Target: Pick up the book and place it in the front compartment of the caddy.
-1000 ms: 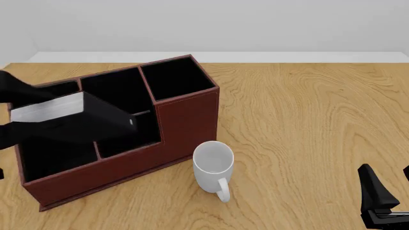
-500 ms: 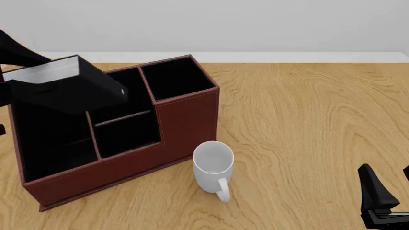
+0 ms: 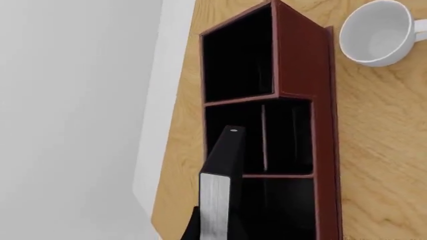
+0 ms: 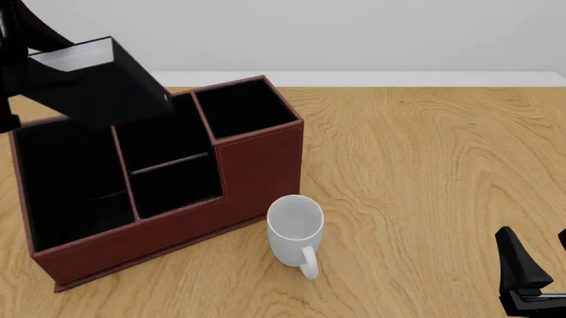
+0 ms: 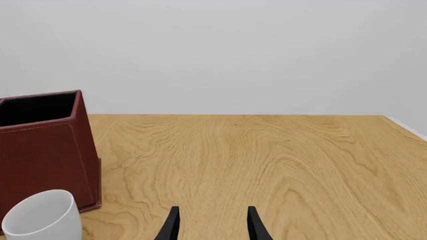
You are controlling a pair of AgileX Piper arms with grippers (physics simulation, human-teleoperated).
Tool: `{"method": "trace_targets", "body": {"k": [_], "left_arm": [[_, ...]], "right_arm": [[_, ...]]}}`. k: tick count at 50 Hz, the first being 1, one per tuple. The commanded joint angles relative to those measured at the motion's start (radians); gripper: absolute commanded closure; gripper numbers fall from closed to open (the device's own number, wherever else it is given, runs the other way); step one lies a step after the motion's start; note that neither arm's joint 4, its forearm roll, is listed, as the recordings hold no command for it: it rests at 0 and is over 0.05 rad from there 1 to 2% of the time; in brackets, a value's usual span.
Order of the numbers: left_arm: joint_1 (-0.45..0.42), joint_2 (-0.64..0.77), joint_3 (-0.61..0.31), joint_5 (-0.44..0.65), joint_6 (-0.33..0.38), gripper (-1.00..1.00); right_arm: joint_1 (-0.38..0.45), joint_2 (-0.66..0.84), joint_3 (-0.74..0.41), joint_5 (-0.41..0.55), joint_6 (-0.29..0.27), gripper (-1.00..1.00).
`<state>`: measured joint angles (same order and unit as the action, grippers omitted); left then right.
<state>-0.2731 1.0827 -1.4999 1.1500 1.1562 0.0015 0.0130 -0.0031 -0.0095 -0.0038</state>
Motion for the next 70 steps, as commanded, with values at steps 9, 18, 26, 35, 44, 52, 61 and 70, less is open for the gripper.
{"method": "trace_targets", "body": {"k": [9, 18, 26, 35, 44, 52, 61, 70], "left_arm": [[0.017, 0.119, -0.146, 0.066, -0.006, 1.0], [-0.009, 0.162, -0.17, 0.069, -0.041, 1.0], [0.001, 0.183, -0.177, 0.07, -0.052, 1.0], [-0.006, 0.195, -0.168, 0.07, -0.07, 1.0], [0.002, 0.196, -0.16, 0.07, -0.068, 1.0], [0.011, 0.196, -0.154, 0.07, -0.079, 1.0], [0.022, 0.194, -0.142, 0.07, -0.076, 1.0], [-0.015, 0.211, -0.154, 0.07, -0.118, 1.0]], "right_arm": [[0.0, 0.0, 0.0, 0.0, 0.0, -1.0], [0.0, 0.0, 0.0, 0.0, 0.0, -1.0], [0.0, 0.0, 0.0, 0.0, 0.0, -1.0], [0.0, 0.0, 0.0, 0.0, 0.0, -1.0], [0.0, 0.0, 0.0, 0.0, 0.0, -1.0], [0.0, 0.0, 0.0, 0.0, 0.0, -1.0], [0.0, 0.0, 0.0, 0.0, 0.0, -1.0], [0.0, 0.0, 0.0, 0.0, 0.0, -1.0]]}}
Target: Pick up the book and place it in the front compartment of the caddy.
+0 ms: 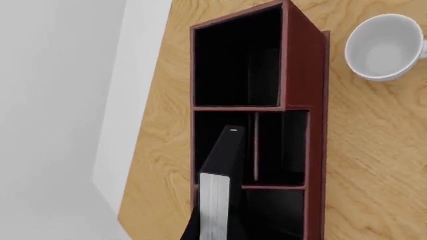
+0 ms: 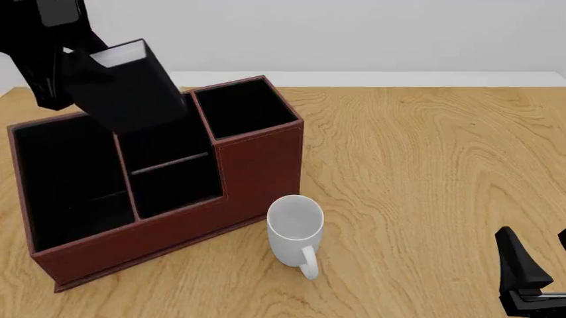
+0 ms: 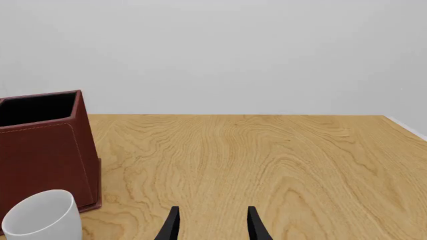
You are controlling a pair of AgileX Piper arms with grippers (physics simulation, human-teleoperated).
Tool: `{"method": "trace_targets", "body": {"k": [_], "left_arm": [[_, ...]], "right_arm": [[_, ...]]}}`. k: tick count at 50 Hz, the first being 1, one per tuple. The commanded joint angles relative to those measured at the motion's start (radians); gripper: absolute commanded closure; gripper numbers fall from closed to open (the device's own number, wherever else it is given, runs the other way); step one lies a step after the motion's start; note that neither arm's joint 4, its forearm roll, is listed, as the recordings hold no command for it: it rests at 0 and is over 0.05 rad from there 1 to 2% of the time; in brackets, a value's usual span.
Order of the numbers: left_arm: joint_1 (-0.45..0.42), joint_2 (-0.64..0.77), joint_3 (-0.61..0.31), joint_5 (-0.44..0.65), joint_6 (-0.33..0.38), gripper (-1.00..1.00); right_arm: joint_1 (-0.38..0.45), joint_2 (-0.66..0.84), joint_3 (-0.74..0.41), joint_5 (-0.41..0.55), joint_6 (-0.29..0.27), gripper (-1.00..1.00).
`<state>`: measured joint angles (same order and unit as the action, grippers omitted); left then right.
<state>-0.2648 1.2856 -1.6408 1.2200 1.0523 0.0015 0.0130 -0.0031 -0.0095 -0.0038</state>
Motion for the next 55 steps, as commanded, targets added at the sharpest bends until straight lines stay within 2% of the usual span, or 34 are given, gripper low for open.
{"method": "trace_targets", "body": {"k": [1, 7, 17, 20, 34, 55], "left_arm": [[-0.031, 0.011, -0.01, 0.0, -0.023, 1.0], [-0.01, 0.009, -0.004, 0.0, -0.004, 1.0], [-0.013, 0.025, -0.009, 0.0, -0.015, 1.0], [0.012, 0.013, 0.012, 0.0, 0.012, 1.0], [0.031, 0.016, 0.024, 0.0, 0.031, 1.0], [0.016, 0.06, -0.008, 0.0, 0.004, 1.0]], "right_arm": [[0.0, 0.0, 0.0, 0.0, 0.0, -1.0], [0.0, 0.0, 0.0, 0.0, 0.0, -1.0], [0.0, 0.0, 0.0, 0.0, 0.0, -1.0], [0.0, 0.0, 0.0, 0.0, 0.0, -1.0], [0.0, 0.0, 0.0, 0.0, 0.0, -1.0], [0.0, 0.0, 0.0, 0.0, 0.0, -1.0]]}}
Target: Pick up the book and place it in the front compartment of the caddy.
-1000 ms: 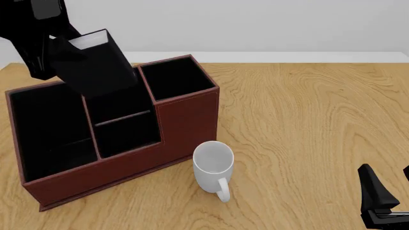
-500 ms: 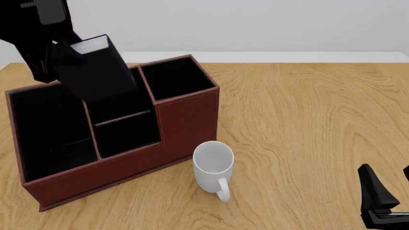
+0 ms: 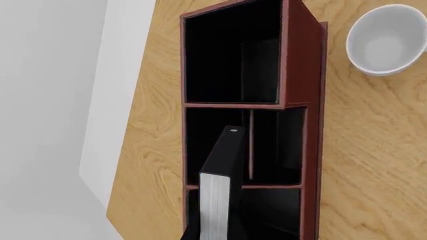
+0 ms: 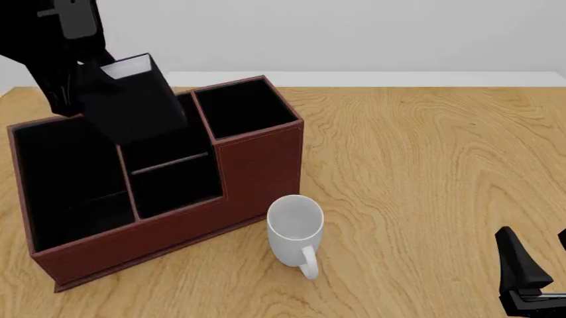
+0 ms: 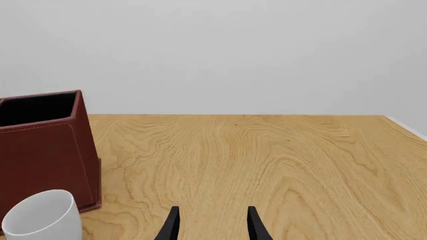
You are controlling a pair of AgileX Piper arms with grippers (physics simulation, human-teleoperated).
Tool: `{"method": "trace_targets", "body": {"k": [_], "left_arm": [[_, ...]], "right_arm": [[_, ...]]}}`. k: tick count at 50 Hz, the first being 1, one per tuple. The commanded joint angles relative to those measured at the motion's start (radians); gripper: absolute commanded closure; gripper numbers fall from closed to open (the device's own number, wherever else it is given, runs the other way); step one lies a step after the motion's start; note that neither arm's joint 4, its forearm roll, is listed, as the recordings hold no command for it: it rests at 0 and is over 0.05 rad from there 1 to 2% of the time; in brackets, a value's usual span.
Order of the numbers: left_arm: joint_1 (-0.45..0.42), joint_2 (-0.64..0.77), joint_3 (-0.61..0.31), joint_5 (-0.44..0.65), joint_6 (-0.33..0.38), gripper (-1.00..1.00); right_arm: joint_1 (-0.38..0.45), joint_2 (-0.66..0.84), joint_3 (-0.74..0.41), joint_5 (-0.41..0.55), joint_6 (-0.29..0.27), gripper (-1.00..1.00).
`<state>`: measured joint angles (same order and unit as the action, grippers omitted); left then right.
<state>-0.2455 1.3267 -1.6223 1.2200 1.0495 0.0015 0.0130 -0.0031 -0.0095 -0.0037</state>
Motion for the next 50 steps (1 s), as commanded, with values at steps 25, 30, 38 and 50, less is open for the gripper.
{"method": "trace_targets", "body": {"k": [25, 30, 38, 50], "left_arm": [[-0.01, 0.09, -0.074, 0.0, -0.007, 1.0], [-0.002, 0.104, -0.085, 0.0, -0.009, 1.0], [0.009, 0.113, -0.077, 0.0, -0.009, 1.0], [0.053, 0.097, -0.044, -0.001, 0.043, 1.0]], "right_arm": [[0.0, 0.0, 0.0, 0.0, 0.0, -1.0], [0.0, 0.0, 0.0, 0.0, 0.0, -1.0], [0.0, 0.0, 0.0, 0.0, 0.0, -1.0], [0.0, 0.0, 0.0, 0.0, 0.0, -1.0]]}}
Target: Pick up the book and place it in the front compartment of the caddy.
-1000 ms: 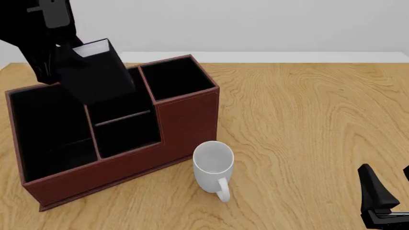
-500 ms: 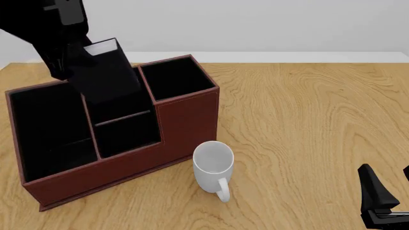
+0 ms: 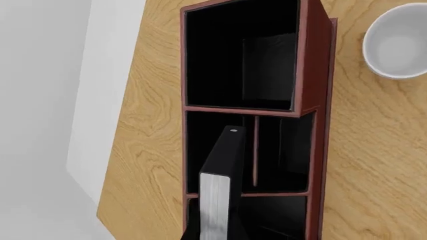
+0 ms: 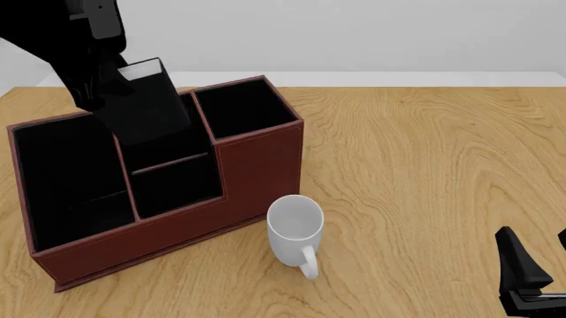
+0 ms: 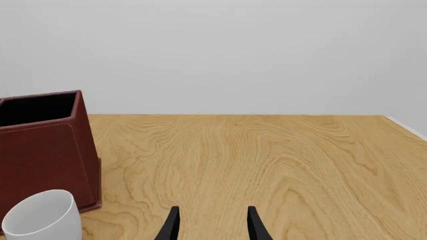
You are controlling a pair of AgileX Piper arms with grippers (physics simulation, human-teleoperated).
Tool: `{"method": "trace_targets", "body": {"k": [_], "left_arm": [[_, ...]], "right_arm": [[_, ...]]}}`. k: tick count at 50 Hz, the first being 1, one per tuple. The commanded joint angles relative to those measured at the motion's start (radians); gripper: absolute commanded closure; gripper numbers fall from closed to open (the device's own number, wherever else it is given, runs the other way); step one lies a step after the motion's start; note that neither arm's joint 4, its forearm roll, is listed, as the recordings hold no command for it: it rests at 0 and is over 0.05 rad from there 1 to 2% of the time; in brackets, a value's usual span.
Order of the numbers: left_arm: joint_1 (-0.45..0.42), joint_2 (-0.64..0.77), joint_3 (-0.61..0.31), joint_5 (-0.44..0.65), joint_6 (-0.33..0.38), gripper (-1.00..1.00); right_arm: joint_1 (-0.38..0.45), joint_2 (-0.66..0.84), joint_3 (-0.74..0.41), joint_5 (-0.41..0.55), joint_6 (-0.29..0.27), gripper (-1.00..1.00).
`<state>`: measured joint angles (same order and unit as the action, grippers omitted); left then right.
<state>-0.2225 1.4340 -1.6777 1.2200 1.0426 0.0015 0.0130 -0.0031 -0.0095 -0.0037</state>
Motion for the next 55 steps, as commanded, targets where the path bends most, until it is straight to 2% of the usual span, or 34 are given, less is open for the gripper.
{"method": "trace_targets", "body": {"k": [1, 6, 34, 42, 55], "left_arm": [[0.029, -0.01, 0.01, -0.001, 0.049, 1.0], [0.038, -0.012, 0.019, -0.004, 0.061, 1.0], [-0.015, 0.03, -0.005, -0.02, 0.009, 1.0], [0.007, 0.022, 0.037, -0.057, 0.031, 1.0], [-0.014, 0.044, 0.058, -0.092, 0.011, 1.0]], "right_arm": [[0.0, 0.0, 0.0, 0.0, 0.0, -1.0], [0.0, 0.0, 0.0, 0.0, 0.0, -1.0], [0.0, 0.0, 0.0, 0.0, 0.0, -1.0], [0.0, 0.0, 0.0, 0.0, 0.0, -1.0], [0.0, 0.0, 0.0, 0.0, 0.0, -1.0]]}}
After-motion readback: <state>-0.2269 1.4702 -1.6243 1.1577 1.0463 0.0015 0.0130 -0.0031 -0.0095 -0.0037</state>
